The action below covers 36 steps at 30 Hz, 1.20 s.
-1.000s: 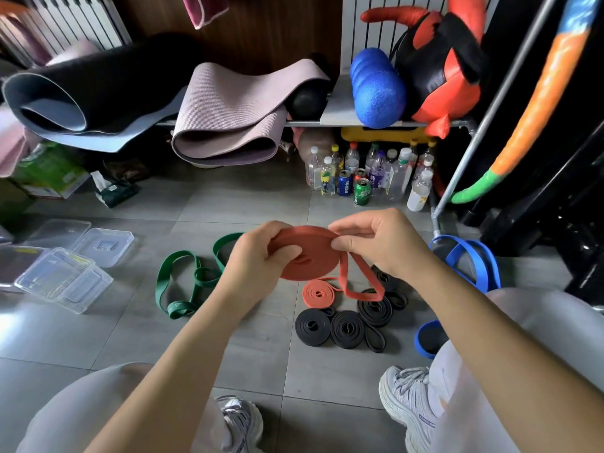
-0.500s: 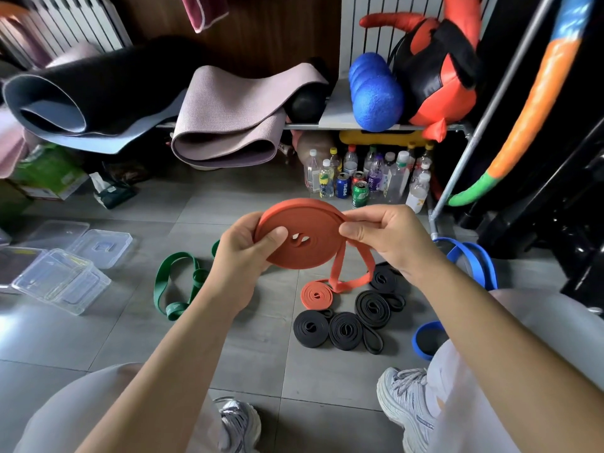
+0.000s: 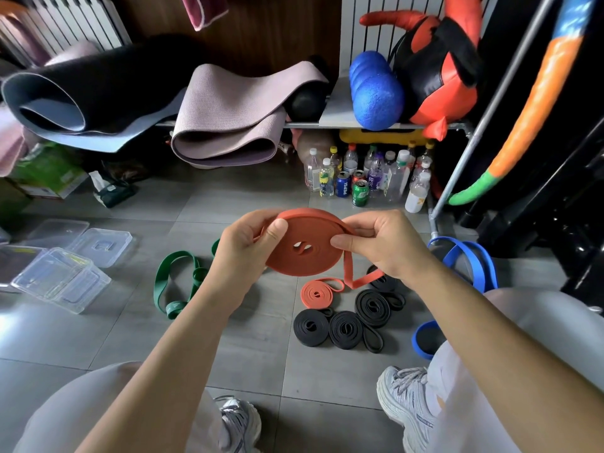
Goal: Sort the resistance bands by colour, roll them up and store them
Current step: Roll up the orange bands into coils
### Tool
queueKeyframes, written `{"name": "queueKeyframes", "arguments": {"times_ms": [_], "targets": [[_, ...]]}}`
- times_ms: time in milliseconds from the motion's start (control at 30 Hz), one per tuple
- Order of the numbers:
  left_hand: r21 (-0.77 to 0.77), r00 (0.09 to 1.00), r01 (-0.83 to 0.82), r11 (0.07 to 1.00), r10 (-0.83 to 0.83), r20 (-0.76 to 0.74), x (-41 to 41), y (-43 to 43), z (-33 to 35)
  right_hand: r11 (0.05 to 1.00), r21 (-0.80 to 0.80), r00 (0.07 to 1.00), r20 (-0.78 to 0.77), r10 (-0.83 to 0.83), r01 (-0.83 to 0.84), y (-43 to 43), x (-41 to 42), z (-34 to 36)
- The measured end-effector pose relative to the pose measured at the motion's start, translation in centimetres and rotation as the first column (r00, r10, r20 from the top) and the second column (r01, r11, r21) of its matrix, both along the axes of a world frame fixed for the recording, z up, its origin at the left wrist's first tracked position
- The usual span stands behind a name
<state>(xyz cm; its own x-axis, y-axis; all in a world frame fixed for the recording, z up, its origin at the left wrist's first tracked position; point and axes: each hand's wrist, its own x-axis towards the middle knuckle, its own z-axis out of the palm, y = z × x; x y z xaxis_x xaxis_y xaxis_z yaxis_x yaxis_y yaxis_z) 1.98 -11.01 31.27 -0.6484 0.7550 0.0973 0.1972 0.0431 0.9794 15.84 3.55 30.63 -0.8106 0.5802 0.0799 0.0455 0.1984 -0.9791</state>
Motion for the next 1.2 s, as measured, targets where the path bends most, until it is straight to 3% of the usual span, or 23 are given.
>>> {"name": "queueKeyframes", "arguments": {"times_ms": [200, 367, 633, 800, 1033, 1200], "targets": [[-0.048, 0.998, 0.024, 0.999, -0.021, 0.056, 0.2, -0.1, 0.1, 1.000, 0.016, 1.000, 0.029, 0.007, -0.007, 0.1, 0.1, -0.3], [-0.151, 0.968, 0.043, 0.988, -0.078, -0.239, 0.2, 0.2, -0.3, 0.995, 0.095, 0.996, 0.088, 0.012, -0.021, 0.2, 0.2, -0.5], [-0.211, 0.929, 0.060, 0.976, -0.132, -0.345, 0.4, 0.0, -0.7, 0.992, 0.115, 0.986, 0.162, 0.038, -0.057, 0.1, 0.1, -1.0], [-0.363, 0.828, -0.002, 0.932, -0.202, -0.523, 1.3, -0.1, -0.7, 0.987, 0.146, 0.977, 0.211, 0.037, -0.069, 0.1, 0.0, -1.4], [-0.233, 0.862, -0.073, 0.970, -0.056, -0.505, 0.0, -0.1, -0.2, 0.991, 0.095, 0.982, 0.172, 0.078, -0.095, 0.5, -0.2, -1.0], [-0.133, 0.863, -0.176, 0.975, 0.088, -0.498, -1.9, -0.7, 0.3, 0.949, 0.247, 0.879, 0.474, 0.057, -0.195, 1.5, 0.0, -2.1]]}}
